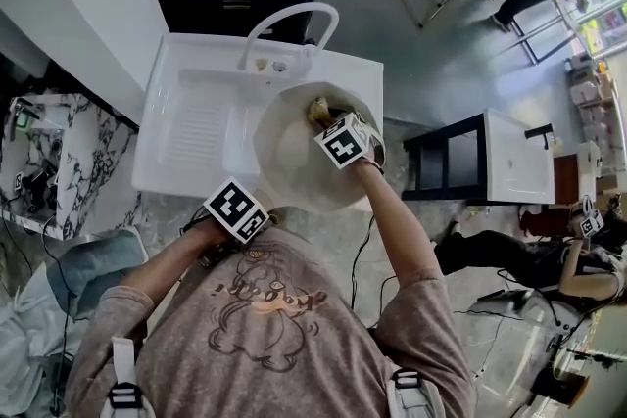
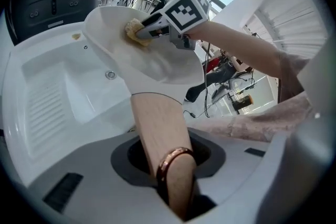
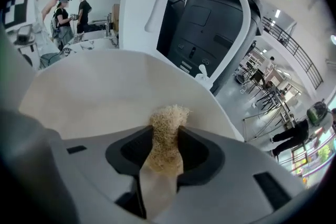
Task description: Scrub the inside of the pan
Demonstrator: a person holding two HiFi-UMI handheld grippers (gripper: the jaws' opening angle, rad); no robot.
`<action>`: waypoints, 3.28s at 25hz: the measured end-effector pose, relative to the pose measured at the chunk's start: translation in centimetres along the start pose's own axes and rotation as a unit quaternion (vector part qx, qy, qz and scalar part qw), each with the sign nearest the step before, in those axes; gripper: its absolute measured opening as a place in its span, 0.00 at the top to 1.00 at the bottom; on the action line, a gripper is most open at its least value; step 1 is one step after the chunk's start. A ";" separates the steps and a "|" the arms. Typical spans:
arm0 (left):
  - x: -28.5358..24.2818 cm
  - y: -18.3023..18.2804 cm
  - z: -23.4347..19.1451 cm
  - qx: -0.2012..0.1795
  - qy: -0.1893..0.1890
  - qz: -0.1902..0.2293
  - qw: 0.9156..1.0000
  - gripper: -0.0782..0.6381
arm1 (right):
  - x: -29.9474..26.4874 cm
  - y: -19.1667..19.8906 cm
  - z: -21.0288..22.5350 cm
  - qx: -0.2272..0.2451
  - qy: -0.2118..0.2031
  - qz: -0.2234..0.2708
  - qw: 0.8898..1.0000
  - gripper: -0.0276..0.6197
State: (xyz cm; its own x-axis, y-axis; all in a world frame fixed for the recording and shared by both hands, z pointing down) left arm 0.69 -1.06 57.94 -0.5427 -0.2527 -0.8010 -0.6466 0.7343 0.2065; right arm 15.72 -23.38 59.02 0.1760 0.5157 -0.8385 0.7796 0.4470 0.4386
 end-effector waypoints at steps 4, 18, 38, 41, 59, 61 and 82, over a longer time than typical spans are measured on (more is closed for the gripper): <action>0.2 0.0 -0.3 0.008 0.000 0.005 1.000 0.70 | 0.0 1.7 -1.0 0.048 -0.020 -0.038 0.998 0.70; 0.3 0.5 -1.3 0.032 -0.015 0.009 0.999 0.70 | 1.5 4.6 -6.4 0.033 -0.131 -0.080 0.988 0.70; -0.3 1.1 -1.1 0.039 -0.024 0.004 0.999 0.70 | 3.1 -0.1 -16.7 0.053 -0.253 -0.022 0.966 0.70; -0.4 1.4 -0.8 0.035 -0.024 0.000 0.999 0.70 | 2.7 -1.3 -16.9 0.028 -0.258 -0.005 0.966 0.70; -0.3 1.9 -0.7 0.039 -0.018 -0.003 0.999 0.70 | -1.9 -4.9 -10.7 -0.016 -0.126 0.058 0.990 0.70; -0.3 1.9 -0.7 0.040 -0.018 -0.002 0.999 0.70 | -2.3 -4.7 -9.5 -0.026 -0.109 0.058 0.992 0.70; 0.7 0.8 -3.0 0.063 -0.032 0.026 0.997 0.70 | -1.6 3.1 -5.4 0.031 -0.087 -0.078 0.993 0.70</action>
State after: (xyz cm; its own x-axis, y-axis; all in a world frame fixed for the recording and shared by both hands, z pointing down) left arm -1.81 -2.59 59.23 -0.5352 -0.1739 -0.8266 -0.5442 0.8194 0.1800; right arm 14.58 -18.83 63.44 0.1466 0.3077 -0.9401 0.8404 0.4626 0.2825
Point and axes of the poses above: the fingertips, and each gripper's own axes: x backward along the fingers, z to its right, y out of its underside, the point moved 1 cm from there along x, backward along the fingers, and after that the axes turned 6 degrees about x, right-handed, at the moved point
